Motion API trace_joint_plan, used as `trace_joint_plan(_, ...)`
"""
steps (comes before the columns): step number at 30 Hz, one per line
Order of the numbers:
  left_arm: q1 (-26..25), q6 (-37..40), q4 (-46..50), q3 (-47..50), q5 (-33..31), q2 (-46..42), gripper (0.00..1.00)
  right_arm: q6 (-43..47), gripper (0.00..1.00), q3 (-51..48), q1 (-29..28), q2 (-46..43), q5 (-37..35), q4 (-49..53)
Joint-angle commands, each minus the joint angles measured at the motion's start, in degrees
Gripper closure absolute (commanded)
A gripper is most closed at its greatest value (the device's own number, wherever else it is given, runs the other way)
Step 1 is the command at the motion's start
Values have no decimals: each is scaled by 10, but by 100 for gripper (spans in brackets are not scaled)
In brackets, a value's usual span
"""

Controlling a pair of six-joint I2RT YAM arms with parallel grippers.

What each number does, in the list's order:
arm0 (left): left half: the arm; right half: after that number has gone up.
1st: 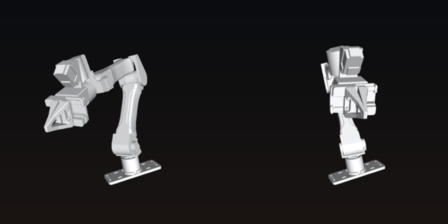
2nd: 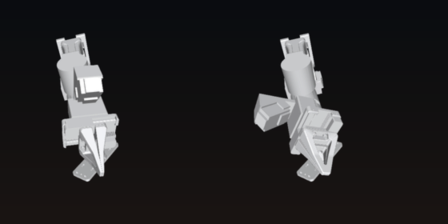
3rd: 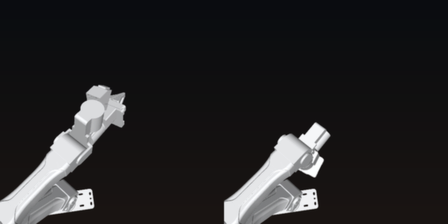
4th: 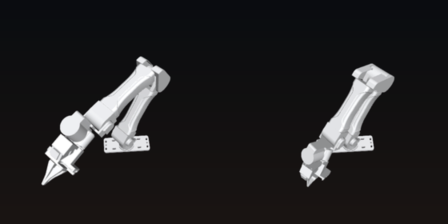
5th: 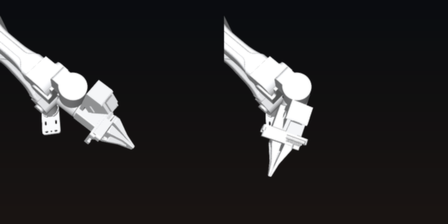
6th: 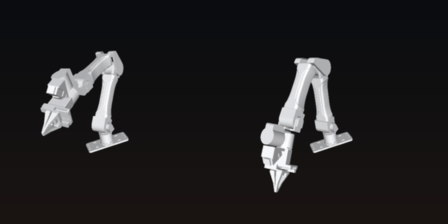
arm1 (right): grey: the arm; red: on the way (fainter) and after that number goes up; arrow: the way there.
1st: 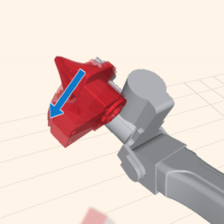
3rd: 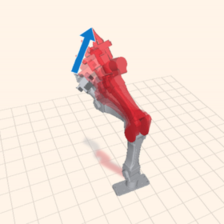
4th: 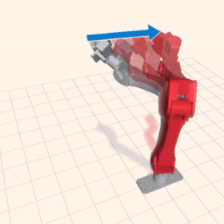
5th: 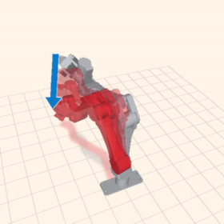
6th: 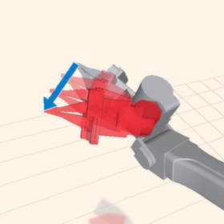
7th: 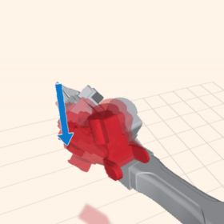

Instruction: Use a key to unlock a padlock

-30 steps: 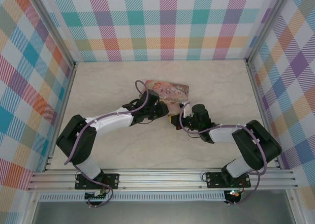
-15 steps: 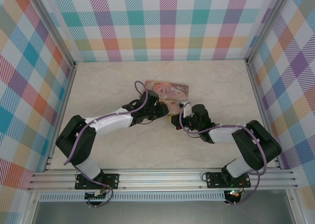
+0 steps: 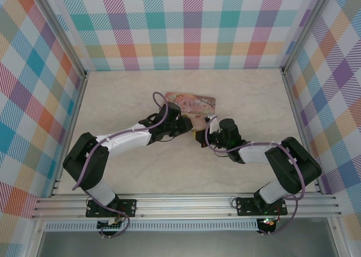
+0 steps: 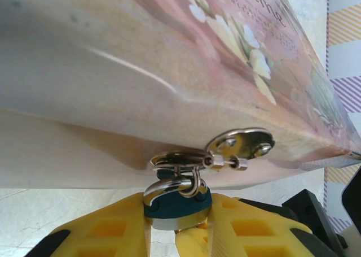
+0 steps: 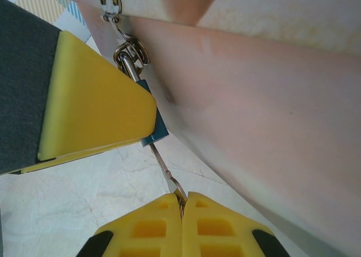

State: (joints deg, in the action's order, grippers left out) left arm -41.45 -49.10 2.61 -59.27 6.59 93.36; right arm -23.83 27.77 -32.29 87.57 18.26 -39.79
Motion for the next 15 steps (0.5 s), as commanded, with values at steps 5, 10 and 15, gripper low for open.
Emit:
trace_joint_plan(5,2,-18,-28,-1,25,-36,72,-11,94,20,3,7,8,-45)
trace_joint_plan(10,2,-23,-29,-2,31,-33,72,-14,94,18,4,5,17,-64)
trace_joint_plan(15,3,-23,-26,-2,28,-32,73,-21,94,11,11,-1,19,-79)
